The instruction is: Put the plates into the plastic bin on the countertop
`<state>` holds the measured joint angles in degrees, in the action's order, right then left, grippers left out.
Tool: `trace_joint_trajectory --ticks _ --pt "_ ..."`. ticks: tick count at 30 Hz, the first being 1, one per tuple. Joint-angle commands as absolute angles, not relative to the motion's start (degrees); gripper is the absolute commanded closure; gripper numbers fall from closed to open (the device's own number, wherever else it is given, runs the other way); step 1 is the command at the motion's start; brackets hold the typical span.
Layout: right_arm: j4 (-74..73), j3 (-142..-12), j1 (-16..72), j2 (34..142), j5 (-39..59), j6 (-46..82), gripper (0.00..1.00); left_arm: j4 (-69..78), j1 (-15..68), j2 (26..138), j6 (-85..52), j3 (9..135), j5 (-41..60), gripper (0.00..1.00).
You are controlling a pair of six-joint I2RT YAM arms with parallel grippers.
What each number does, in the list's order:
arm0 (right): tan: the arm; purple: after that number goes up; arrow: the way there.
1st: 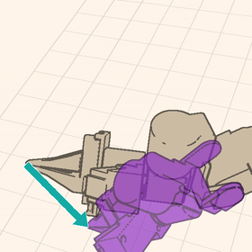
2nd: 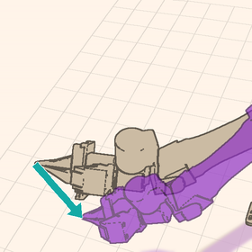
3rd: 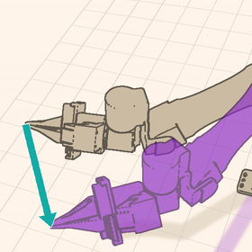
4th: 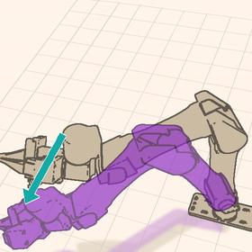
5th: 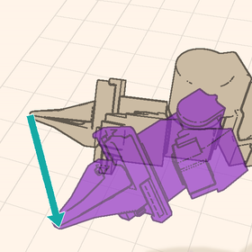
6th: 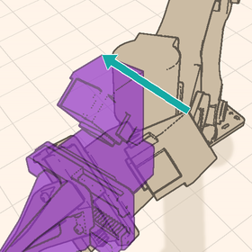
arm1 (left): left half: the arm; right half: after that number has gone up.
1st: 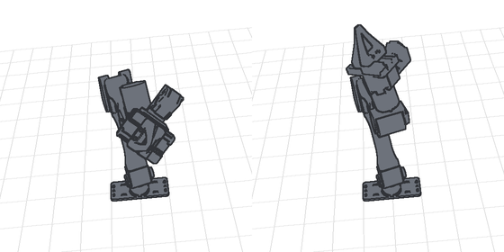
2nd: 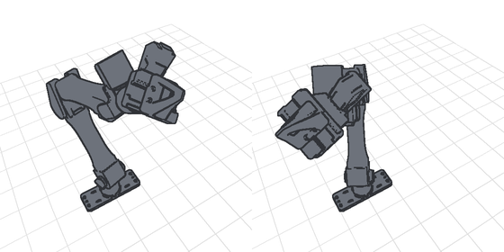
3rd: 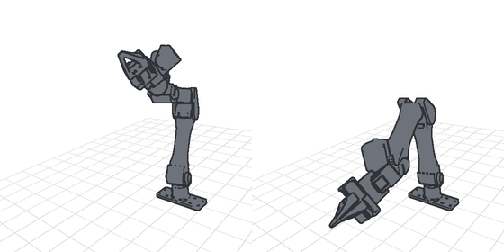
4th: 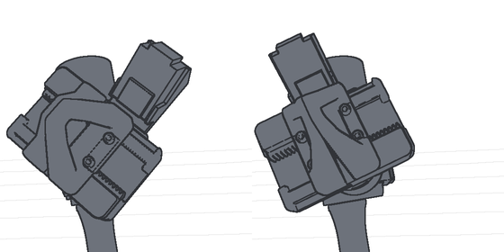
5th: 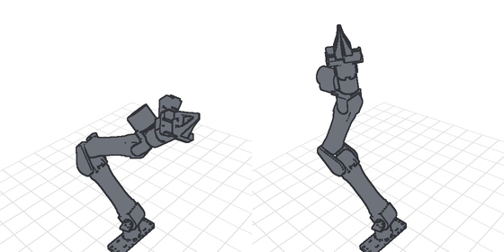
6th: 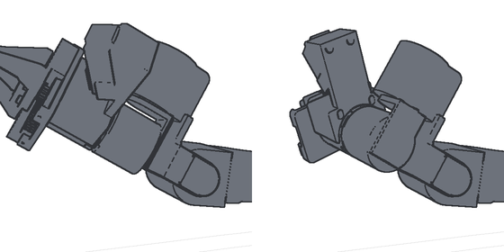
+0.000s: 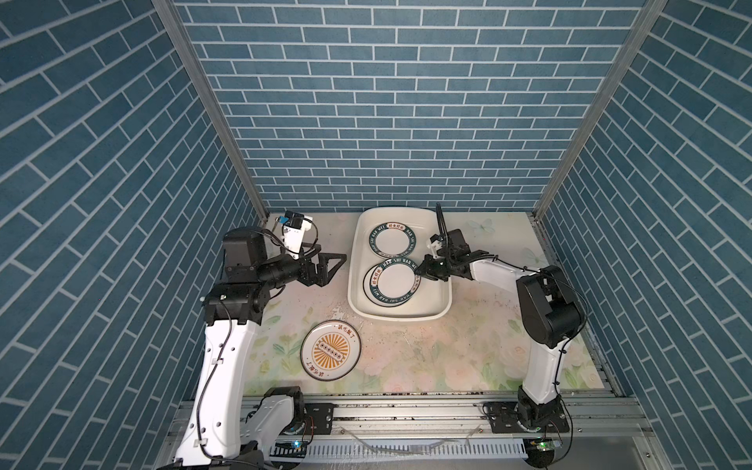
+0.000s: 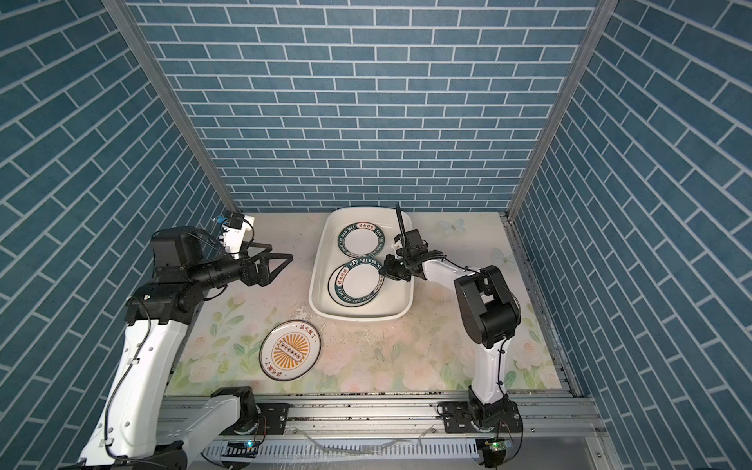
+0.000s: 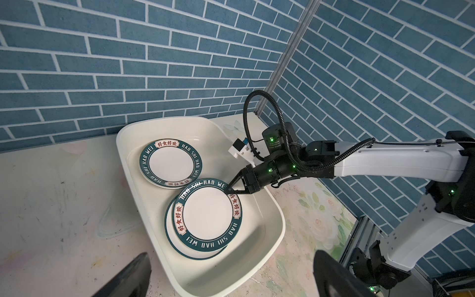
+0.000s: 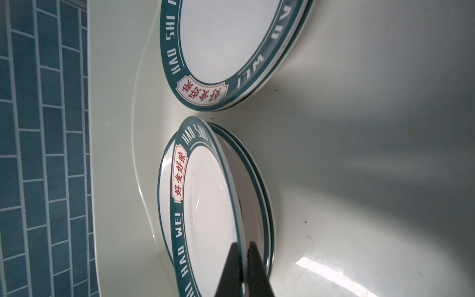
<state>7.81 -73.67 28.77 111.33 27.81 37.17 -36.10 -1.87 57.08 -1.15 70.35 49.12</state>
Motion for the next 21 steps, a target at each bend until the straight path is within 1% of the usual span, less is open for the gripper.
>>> trace_joint_trajectory --ticks 1,12,21 --pt "8.7 -75.9 29.4 111.9 27.8 36.1 0.96 -34.8 -2.2 56.3 -1.3 69.5 49.9 0.0" --pt "9.8 -76.9 29.6 112.8 27.4 36.0 0.88 -34.9 -2.2 56.2 -1.3 69.6 50.1 0.01" --pt "10.9 -77.5 29.6 113.2 27.1 35.8 0.86 -34.9 -2.2 56.2 -1.2 69.8 50.4 0.0"
